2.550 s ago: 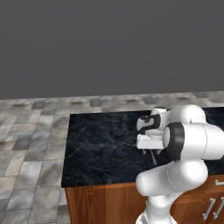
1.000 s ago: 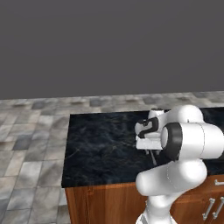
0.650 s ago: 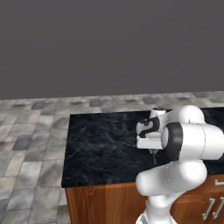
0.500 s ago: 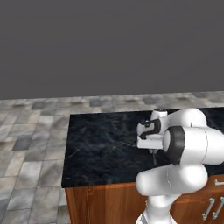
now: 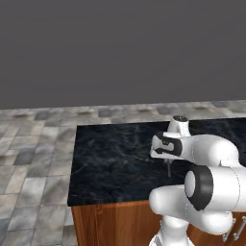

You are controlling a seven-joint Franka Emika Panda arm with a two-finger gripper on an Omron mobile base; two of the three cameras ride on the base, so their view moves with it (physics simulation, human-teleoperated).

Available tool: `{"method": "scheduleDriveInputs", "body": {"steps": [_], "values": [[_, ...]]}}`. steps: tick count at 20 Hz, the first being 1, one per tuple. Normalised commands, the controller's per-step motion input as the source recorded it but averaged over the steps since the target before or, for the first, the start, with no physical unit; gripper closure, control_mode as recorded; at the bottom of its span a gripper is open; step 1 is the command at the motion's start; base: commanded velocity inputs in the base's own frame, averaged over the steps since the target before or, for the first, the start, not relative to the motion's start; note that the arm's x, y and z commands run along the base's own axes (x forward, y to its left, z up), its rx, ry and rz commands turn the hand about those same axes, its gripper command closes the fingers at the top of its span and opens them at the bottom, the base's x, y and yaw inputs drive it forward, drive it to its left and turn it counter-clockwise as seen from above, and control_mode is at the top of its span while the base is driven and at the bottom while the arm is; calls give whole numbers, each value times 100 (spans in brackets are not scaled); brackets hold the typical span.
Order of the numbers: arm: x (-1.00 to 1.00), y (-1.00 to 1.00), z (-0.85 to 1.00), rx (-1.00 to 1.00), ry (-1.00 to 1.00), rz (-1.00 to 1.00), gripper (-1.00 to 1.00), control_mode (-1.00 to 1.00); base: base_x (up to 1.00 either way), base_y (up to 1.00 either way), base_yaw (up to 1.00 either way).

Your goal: Organize the utensils by type. Pick up the wooden spoons from the counter and place them in the open cabinet. Then pick up the metallic utensils from the counter and place them in the open drawer.

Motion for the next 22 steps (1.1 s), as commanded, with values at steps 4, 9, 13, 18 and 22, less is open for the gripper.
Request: {"method": "scheduleDriveInputs", "body": {"steps": [4,9,13,18,22], "values": [[0,21,74,0,0,0,100,-100,0,0,0],[-2,4,41,-1,0,0,100,-100,0,0,0],[-7,-1,39,0,0,0,100,-100,0,0,0],[-8,-1,20,0,1,0,100,-100,0,0,0],[0,0,0,0,0,0,100,-100,0,0,0]]}}
